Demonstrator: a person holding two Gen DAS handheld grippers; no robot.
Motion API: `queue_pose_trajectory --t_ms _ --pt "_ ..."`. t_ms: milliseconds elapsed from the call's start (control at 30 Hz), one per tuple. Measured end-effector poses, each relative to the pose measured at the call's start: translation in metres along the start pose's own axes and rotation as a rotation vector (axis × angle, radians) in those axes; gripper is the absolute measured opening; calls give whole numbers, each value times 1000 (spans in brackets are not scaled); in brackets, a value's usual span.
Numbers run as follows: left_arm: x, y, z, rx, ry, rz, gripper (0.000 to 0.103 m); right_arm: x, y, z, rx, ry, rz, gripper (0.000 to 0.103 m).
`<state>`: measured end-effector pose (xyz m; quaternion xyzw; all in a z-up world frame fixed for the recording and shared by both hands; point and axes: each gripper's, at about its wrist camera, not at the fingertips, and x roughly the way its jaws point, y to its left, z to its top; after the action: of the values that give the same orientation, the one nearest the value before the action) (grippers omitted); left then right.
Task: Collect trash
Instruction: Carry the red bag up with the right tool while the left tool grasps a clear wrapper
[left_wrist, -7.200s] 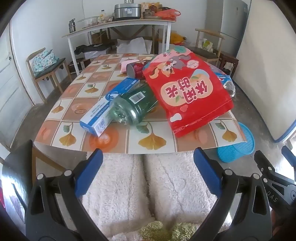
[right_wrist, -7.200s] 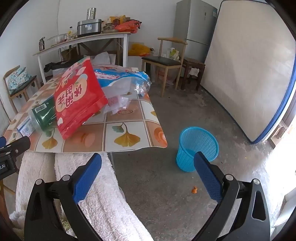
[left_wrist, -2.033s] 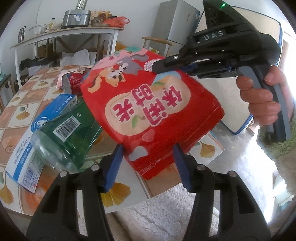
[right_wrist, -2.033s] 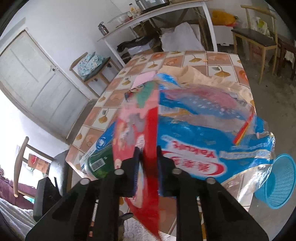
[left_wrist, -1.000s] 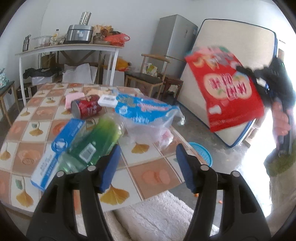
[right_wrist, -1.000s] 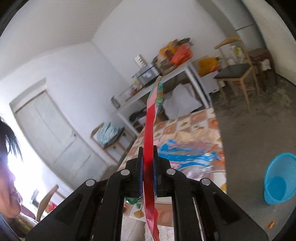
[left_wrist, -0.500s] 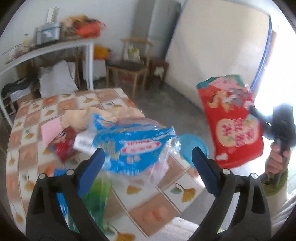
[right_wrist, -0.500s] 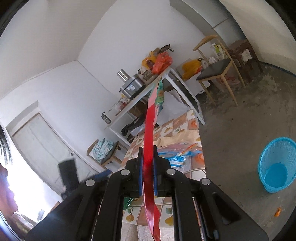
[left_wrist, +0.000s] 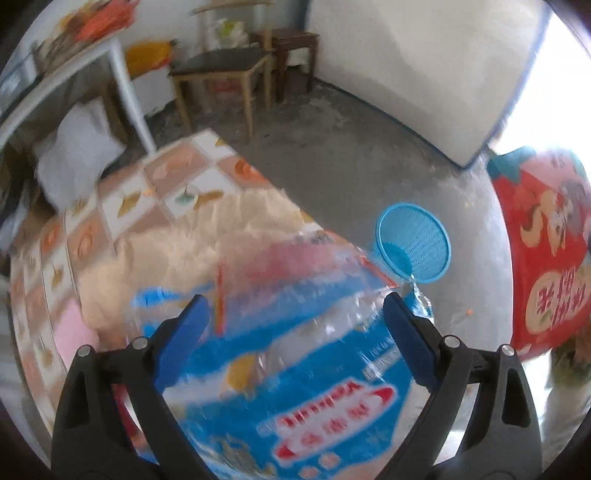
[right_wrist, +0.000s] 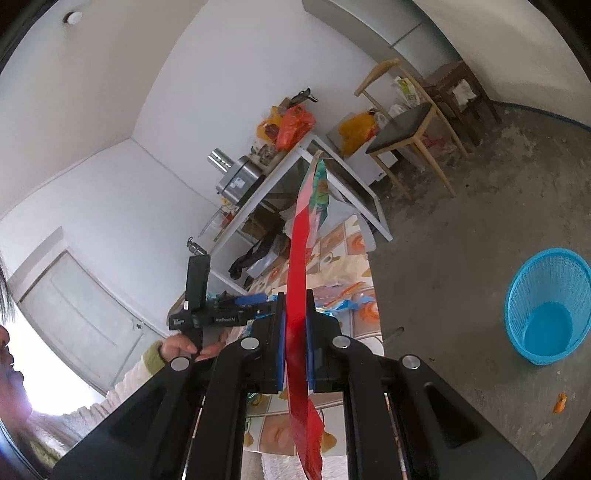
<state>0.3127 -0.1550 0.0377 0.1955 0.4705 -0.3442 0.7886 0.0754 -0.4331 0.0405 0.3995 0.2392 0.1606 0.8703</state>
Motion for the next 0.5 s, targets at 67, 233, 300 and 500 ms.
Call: queue_pose_trajectory --t_ms 67,233,300,500 --pt "1 -8 2 116 1 23 91 3 -2 1 8 5 -3 9" --pt "19 -27 3 365 57 36 91 13 -9 6 29 17 -16 9" --pt "29 -27 5 392 93 17 91 15 -10 7 37 16 -18 9" --pt "44 -21 10 404 161 -57 50 17 -12 5 59 11 -28 9"
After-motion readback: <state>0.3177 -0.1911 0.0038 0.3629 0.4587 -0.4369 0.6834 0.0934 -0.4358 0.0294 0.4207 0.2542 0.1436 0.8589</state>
